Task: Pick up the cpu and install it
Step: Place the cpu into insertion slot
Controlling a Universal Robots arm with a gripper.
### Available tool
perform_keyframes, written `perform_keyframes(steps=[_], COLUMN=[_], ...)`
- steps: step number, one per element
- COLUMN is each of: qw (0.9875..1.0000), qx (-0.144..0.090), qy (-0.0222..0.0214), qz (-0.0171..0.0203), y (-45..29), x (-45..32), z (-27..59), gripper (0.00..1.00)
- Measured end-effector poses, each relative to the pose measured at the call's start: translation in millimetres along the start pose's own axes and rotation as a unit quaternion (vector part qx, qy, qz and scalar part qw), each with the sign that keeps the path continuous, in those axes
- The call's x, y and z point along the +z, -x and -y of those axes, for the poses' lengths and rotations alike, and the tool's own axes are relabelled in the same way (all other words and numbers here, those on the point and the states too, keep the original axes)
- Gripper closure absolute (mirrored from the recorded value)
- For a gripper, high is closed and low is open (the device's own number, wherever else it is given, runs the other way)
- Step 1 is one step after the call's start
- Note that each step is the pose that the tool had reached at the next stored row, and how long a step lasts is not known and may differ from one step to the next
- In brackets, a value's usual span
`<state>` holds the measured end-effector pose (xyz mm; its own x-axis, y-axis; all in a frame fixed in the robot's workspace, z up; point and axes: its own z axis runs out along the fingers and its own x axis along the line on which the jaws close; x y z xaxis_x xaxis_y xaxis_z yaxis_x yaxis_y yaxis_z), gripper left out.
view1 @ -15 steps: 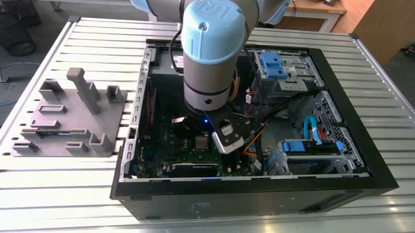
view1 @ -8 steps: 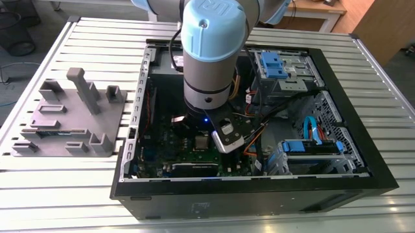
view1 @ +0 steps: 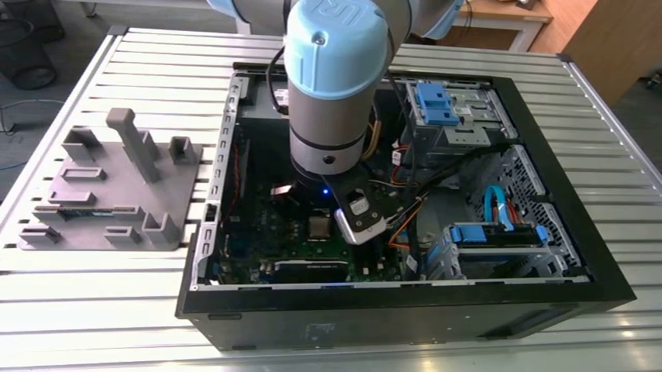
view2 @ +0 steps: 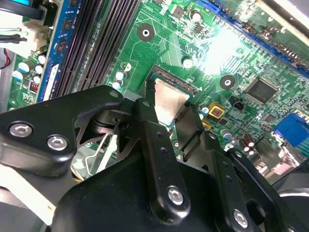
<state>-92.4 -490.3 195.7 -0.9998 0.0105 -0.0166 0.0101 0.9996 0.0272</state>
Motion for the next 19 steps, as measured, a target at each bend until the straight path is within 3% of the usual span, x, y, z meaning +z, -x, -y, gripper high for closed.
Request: perform_keyframes(steps=[19], qw=[1.0], qx=[0.0], qy=[0.0002], qz=[0.0], y=[-0.1], x=[2.2], z=[1.0], gripper=[0.58])
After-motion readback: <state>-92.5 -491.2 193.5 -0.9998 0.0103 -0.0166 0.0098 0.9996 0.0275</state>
